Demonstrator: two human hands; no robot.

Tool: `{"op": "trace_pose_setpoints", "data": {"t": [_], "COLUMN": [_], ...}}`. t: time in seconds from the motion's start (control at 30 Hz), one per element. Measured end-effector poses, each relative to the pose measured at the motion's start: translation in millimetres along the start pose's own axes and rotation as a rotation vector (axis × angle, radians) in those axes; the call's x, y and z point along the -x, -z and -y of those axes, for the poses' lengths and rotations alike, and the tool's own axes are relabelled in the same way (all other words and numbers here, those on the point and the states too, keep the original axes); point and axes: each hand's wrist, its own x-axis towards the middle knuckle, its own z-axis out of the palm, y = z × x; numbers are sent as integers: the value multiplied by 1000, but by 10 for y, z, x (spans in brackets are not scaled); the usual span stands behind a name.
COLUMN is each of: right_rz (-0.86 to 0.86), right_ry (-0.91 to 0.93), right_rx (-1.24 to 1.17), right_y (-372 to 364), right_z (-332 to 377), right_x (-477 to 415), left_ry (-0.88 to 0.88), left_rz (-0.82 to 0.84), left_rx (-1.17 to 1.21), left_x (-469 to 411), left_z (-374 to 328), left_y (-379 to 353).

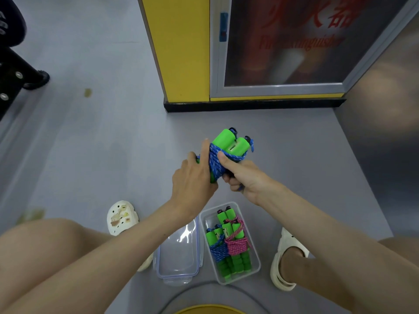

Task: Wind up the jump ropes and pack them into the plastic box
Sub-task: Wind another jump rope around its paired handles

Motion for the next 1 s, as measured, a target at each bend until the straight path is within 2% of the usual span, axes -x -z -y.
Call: {"op": "trace_pose_setpoints", "data": {"t": [0.07, 0.2, 0.3, 0.37, 0.43, 0.57, 0.73, 0.87, 1.0], "right_rz": [-48, -88, -36, 32, 63, -33, -255, -287, -237], "right_ry": [8, 22, 14, 16, 14, 33, 231, 333, 375], "right_rx": [13, 46, 96, 168, 185, 174, 197, 144, 154], "right_y": [6, 89, 137, 137, 131, 60, -69, -64, 14], "right_z": [2, 70, 99, 99, 101, 75, -16, -5, 5], "right_x": [2, -23, -33, -24, -18, -14, -10, -31, -64], "left_ry": [-39, -23, 7, 92, 166, 167, 178, 269, 332], "left_rz": [23, 123, 188, 290, 354, 225, 134, 129, 220], "left_rx": [58, 349, 684, 919, 1047, 927, 823, 939, 1095], "left_x": [1, -78, -95, -93, -103, -104, -87, -143, -154], "left_z": [1, 12, 22, 42, 70, 87, 48, 83, 101], "left_y": [-31, 24, 62, 93, 113, 96, 90, 114, 153]}}
